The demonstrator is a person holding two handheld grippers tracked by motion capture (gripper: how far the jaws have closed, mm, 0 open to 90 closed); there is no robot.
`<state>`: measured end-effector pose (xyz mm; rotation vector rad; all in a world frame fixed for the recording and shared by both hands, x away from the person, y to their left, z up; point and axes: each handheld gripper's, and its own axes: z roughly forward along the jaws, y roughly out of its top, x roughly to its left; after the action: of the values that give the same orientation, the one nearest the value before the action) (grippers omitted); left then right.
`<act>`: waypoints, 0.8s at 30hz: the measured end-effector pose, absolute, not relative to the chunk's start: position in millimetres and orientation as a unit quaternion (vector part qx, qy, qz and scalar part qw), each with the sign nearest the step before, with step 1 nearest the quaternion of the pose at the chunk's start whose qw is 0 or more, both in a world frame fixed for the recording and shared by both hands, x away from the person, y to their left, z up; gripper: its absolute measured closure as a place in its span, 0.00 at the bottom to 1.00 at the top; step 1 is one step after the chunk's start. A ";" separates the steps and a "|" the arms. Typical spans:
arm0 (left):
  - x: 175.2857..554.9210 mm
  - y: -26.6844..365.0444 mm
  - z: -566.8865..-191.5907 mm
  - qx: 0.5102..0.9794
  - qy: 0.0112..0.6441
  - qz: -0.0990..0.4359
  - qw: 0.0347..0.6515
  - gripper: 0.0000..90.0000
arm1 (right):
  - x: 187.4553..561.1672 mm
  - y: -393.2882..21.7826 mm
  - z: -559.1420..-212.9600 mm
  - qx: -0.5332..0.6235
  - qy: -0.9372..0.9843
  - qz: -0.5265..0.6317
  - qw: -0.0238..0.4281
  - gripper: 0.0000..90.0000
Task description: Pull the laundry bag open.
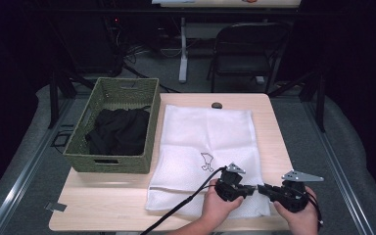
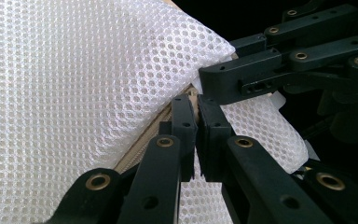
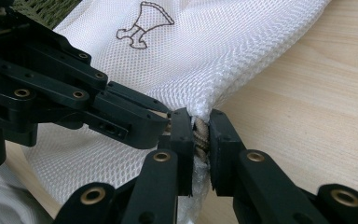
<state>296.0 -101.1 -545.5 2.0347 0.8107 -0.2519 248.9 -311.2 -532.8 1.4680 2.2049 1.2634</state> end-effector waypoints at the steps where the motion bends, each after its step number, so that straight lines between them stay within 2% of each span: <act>1: 295.9 -101.2 -545.6 0.824 0.328 -0.101 0.452 0.97 | 248.6 -311.1 -532.8 0.499 0.746 0.429 0.102 0.91; 24: 292.9 -96.1 -545.6 0.815 0.334 -0.101 0.462 0.97 | 247.7 -310.1 -531.1 0.493 0.747 0.433 0.106 0.91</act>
<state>292.9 -96.1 -545.6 2.0043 0.8221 -0.2484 247.7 -310.1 -531.1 1.4517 2.2017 1.2764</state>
